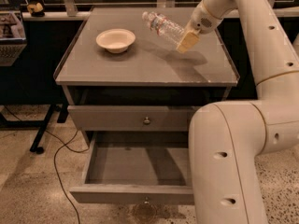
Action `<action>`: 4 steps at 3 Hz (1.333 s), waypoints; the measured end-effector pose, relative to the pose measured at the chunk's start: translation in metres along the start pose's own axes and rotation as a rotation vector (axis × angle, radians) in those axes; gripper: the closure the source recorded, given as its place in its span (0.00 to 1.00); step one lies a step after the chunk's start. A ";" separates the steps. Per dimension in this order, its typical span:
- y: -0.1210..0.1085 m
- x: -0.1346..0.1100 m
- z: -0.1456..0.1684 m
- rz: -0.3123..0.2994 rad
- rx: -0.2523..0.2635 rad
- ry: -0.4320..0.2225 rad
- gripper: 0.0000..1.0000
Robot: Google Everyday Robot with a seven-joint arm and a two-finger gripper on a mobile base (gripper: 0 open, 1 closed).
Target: Place water bottle into middle drawer
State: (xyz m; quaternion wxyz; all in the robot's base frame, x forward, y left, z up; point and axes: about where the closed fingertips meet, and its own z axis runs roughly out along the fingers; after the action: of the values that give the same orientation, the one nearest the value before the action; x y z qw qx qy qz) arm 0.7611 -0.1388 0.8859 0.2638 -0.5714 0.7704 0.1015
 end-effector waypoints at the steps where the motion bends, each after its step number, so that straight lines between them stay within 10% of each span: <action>1: 0.011 0.012 -0.016 -0.087 -0.032 -0.038 1.00; 4: 0.017 0.012 -0.018 -0.176 -0.041 -0.126 1.00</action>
Offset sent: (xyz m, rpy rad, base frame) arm -0.1069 -0.0355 -0.0057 0.0713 -0.0204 0.3143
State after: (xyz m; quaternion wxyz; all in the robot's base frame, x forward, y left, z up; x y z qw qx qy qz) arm 0.7373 -0.1520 0.8924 0.3079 -0.6345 0.6971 0.1293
